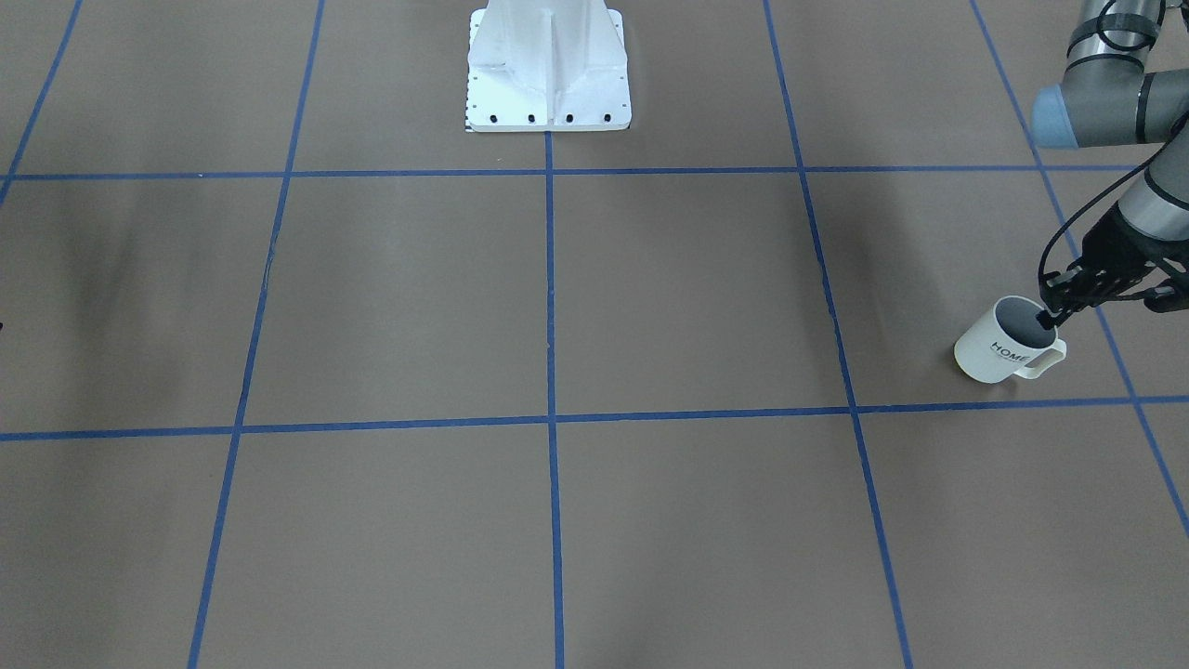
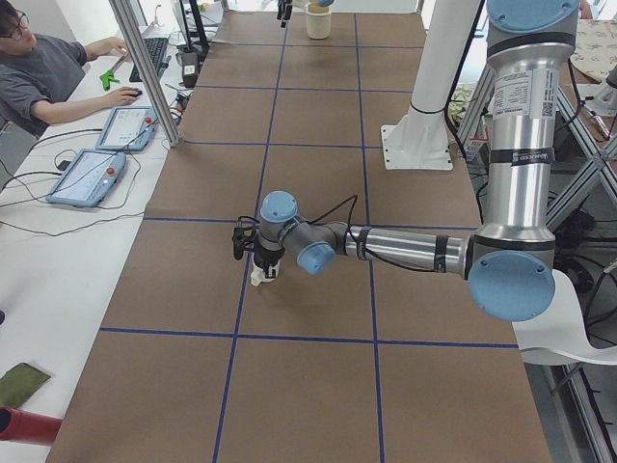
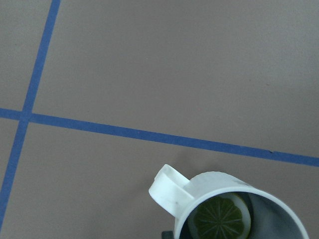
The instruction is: Left arm hands cup to right arm to dump lemon
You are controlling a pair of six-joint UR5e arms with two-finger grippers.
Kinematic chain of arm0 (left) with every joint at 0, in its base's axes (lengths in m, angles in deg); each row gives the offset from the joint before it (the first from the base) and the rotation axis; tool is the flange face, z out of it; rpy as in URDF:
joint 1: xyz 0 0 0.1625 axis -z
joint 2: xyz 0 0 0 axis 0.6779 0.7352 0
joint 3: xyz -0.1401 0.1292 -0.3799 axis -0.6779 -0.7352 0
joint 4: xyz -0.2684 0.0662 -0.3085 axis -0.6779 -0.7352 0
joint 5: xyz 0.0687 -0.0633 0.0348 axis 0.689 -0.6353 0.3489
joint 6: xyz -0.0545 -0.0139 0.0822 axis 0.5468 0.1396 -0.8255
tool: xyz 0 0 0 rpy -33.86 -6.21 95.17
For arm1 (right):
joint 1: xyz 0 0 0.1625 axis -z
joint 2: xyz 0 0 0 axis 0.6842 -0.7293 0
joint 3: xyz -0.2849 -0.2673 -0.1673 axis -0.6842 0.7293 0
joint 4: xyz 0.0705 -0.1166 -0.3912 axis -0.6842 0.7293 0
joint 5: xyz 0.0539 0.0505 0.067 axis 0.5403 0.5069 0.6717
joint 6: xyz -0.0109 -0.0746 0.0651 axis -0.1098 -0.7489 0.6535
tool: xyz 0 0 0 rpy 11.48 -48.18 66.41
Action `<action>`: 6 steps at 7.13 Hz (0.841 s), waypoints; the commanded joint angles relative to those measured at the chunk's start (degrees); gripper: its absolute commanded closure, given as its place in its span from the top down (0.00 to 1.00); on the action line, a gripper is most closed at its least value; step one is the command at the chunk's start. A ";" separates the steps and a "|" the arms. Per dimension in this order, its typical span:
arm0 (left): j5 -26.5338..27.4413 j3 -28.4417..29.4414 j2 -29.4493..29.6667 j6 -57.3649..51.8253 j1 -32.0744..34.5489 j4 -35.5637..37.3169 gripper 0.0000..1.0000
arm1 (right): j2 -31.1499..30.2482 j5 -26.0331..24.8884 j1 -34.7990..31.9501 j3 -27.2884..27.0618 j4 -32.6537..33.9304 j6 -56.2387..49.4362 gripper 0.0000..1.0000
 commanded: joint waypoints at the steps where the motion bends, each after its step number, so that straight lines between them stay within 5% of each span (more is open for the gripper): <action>1: -3.71 -2.67 0.67 -0.12 0.11 0.56 0.00 | 0.54 0.00 0.00 -0.12 -3.71 -0.71 0.99; 6: -4.36 -3.90 14.44 -0.12 0.46 14.16 0.00 | 6.16 -2.53 5.35 1.20 -10.69 -3.26 0.93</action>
